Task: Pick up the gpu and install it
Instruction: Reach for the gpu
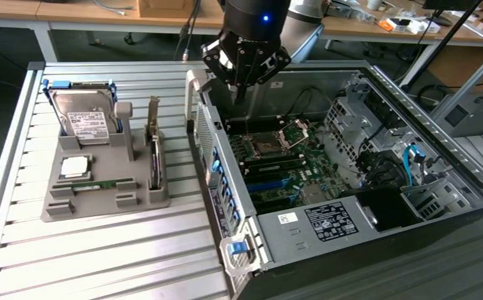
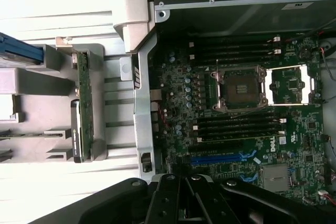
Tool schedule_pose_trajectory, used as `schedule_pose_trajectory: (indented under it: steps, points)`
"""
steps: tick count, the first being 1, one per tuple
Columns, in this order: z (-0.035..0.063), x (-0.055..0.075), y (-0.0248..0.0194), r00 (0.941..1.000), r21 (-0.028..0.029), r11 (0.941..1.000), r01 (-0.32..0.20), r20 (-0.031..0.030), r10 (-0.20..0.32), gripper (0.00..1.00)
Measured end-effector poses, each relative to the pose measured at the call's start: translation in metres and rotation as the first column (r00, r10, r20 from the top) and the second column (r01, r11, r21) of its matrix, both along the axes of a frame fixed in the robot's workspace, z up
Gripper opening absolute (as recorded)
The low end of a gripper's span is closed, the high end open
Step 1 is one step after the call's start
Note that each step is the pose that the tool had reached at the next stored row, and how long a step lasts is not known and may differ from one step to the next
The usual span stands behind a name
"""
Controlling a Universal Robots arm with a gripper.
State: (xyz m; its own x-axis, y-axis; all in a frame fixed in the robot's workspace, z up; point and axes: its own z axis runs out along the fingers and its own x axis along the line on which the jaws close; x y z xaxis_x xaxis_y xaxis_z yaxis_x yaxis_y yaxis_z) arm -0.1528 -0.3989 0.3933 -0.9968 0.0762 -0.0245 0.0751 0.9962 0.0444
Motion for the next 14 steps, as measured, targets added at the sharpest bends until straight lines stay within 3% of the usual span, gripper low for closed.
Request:
schedule_pose_trajectory:
  steps: [14]
  points:
    - [0.0, -0.0037, 0.0, 1.0, 0.0, 1.0, 0.0, 0.0, 0.0, 0.1]
